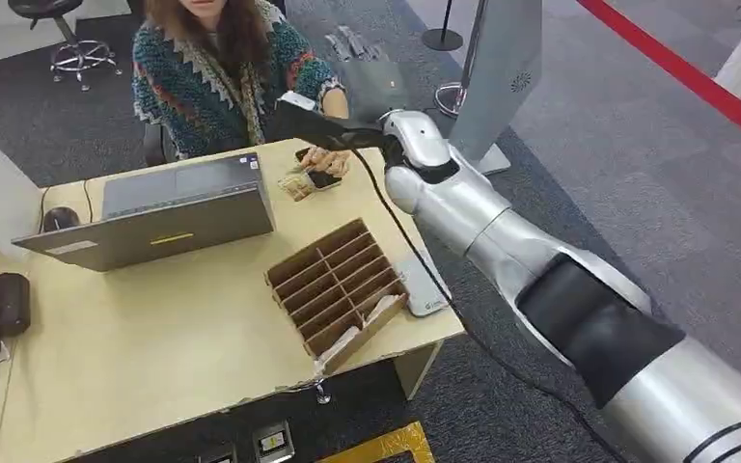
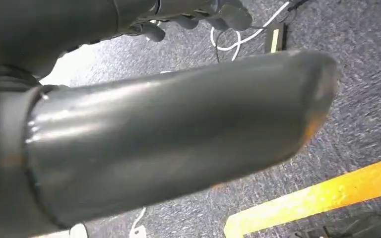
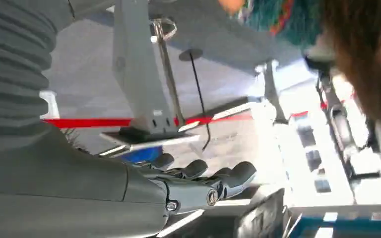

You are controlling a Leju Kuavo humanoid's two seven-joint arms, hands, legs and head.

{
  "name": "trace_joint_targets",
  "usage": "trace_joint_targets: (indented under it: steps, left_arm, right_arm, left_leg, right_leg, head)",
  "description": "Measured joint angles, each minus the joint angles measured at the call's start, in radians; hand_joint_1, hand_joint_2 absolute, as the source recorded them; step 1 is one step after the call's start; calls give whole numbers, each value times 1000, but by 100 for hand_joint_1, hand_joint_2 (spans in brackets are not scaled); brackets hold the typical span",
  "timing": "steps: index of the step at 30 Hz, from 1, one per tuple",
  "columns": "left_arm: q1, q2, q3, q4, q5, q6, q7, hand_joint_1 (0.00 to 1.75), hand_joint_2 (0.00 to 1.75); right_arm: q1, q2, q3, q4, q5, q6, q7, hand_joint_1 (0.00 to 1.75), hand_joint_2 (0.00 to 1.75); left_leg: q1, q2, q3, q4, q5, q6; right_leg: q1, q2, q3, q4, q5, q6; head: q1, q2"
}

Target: Pass the card to the sensor for recognition and then transmit it.

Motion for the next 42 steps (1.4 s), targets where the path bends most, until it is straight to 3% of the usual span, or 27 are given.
trace_joint_targets:
  steps: [3,6,8,10,14,17,28,35,42]
  left_arm:
    - [15,1,10,0,15,11,-14,0,0]
    - [21,3,19,0,21,13,-17,0,0]
    - [24,2,35,2,21,15,-26,0,0]
    - [31,2,46,2,21,17,-35,0,0]
    - [36,1,70,9,14,17,-50,0,0]
    - [44,1,89,10,6,17,-60,0,0]
    - [66,1,182,34,-76,18,-87,0,0]
    - [79,1,257,42,-138,18,-66,0,0]
    - [84,-8,321,42,-165,18,-48,0,0]
  right_arm:
    - [30,-46,-74,-138,75,-170,41,0,175]
    - [51,-73,-126,-224,120,-231,56,0,175]
    - [126,-104,-221,-363,199,-281,53,0,175]
    - [195,-109,-324,-490,229,-303,-6,0,175]
    - [279,-88,-493,-612,204,-310,-137,0,175]
    - [368,-80,-606,-697,190,-310,-192,0,175]
    - [591,-64,-968,-875,134,-310,-287,0,175]
    - [734,-39,-1206,-876,42,-309,-395,0,175]
    - [818,2,-1369,-743,143,-303,-436,0,175]
  left_leg:
    - [0,0,-1,0,0,0]
    - [0,3,0,0,-1,-1]
    - [1,1,0,0,-1,-1]
    - [0,1,0,0,-1,-1]
    - [1,5,3,0,-2,-2]
    - [1,2,2,0,-2,-2]
    - [1,3,3,0,-2,-2]
    - [1,4,2,-1,-3,-2]
    - [1,4,2,-1,-3,-2]
  right_leg:
    - [0,0,0,0,0,0]
    - [0,3,-1,0,0,0]
    - [1,-1,1,-1,0,0]
    - [0,0,0,-1,0,0]
    - [1,4,1,-1,0,0]
    - [0,1,2,-1,0,0]
    - [1,2,1,-1,0,0]
    - [1,2,1,-1,-1,-1]
    - [1,2,1,-1,-1,-1]
  head:
    - [0,0]
    - [0,0]
    - [1,0]
    - [0,0]
    - [0,0]
    - [-1,0]
    - [0,0]
    - [0,0]
    - [0,0]
